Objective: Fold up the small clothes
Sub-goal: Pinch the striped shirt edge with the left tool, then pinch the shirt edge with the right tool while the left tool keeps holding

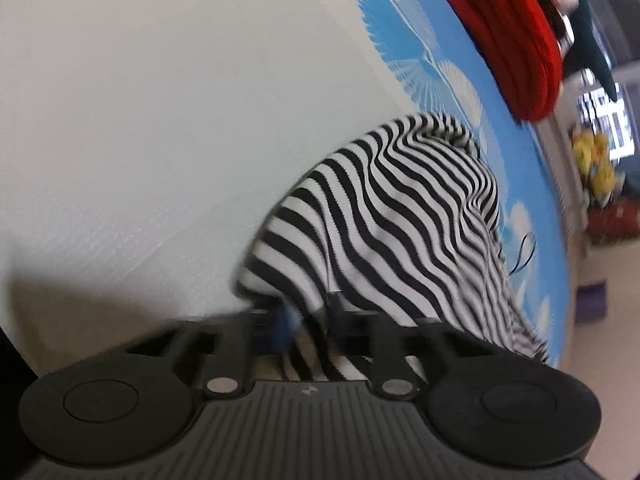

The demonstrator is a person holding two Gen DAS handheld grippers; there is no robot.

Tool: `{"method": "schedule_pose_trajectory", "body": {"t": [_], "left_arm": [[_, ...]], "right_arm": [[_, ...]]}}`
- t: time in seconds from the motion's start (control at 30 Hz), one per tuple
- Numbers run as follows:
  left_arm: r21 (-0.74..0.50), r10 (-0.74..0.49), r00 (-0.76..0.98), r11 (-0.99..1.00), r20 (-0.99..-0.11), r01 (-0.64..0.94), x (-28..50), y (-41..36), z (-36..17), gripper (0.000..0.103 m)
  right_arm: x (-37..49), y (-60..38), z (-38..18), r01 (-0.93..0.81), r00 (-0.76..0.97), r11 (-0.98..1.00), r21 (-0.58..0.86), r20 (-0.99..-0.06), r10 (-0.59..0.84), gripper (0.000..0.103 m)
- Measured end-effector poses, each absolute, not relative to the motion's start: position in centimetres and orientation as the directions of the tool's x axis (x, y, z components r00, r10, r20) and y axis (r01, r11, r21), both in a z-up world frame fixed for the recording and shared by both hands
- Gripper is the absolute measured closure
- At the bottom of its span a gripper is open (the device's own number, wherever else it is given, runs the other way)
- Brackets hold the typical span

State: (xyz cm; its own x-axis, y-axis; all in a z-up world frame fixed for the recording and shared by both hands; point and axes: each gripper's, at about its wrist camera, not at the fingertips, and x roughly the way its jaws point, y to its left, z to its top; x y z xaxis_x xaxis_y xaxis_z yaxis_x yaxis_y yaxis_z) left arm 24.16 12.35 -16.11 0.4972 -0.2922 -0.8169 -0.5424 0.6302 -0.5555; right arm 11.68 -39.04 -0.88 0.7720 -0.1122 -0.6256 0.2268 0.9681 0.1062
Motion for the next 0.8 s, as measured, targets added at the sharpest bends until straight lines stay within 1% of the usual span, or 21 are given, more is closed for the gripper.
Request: {"method": "schedule_pose_trajectory", "body": {"t": [0.03,0.13,0.2,0.23,0.27,0.3,0.37,0.43,0.5,0.6,0.73,0.8], "left_arm": [[-0.546,-0.280,0.504,0.657,-0.817,-0.521,24.2,12.1,-15.7,0.093],[-0.536,-0.260,0.538,0.710,-0.802,-0.457,23.9,12.1,-14.3,0.095],[-0.551,-0.269,0.555,0.711,-0.787,-0.437,23.4,13.0,-13.8,0.096],[-0.560,-0.273,0.564,0.708,-0.780,-0.430,23.1,13.7,-13.6,0.096],[-0.563,-0.274,0.570,0.709,-0.775,-0.424,22.7,14.2,-13.4,0.096],[-0.554,-0.263,0.574,0.719,-0.775,-0.419,22.3,14.7,-13.1,0.096],[-0.517,-0.220,0.577,0.745,-0.787,-0.421,21.6,15.4,-12.4,0.096],[-0.486,-0.188,0.564,0.754,-0.804,-0.441,20.7,16.6,-12.1,0.096],[-0.465,-0.180,0.531,0.751,-0.828,-0.469,19.9,17.9,-12.3,0.096],[-0.421,-0.154,0.497,0.766,-0.854,-0.486,19.4,18.7,-12.5,0.096],[-0.315,-0.054,0.501,0.834,-0.864,-0.453,19.0,17.4,-11.0,0.096],[-0.227,0.020,0.524,0.886,-0.852,-0.403,19.3,15.2,-9.3,0.096]], "right_arm": [[11.7,-39.4,-0.1,0.235,0.777,0.967,0.096,-0.616,-0.128,0.052],[11.9,-41.0,1.8,0.277,0.788,0.958,0.069,-0.587,-0.186,0.051],[11.7,-42.1,2.4,0.313,0.790,0.947,0.070,-0.572,-0.219,0.051],[11.6,-42.7,2.4,0.338,0.789,0.937,0.093,-0.570,-0.228,0.051],[11.5,-43.6,2.4,0.373,0.791,0.913,0.165,-0.570,-0.221,0.051],[11.2,-44.4,2.4,0.396,0.799,0.887,0.238,-0.565,-0.206,0.051],[10.9,-45.2,2.2,0.431,0.812,0.841,0.328,-0.547,-0.203,0.051],[11.0,-45.4,1.9,0.449,0.819,0.812,0.373,-0.535,-0.207,0.051],[11.5,-45.2,1.6,0.437,0.822,0.813,0.384,-0.537,-0.188,0.051],[13.1,-44.3,1.0,0.417,0.799,0.854,0.310,-0.573,-0.182,0.051],[13.6,-43.5,0.7,0.458,0.764,0.877,0.145,-0.569,-0.304,0.051],[13.4,-43.9,0.3,0.475,0.761,0.871,0.121,-0.555,-0.338,0.051]]}}
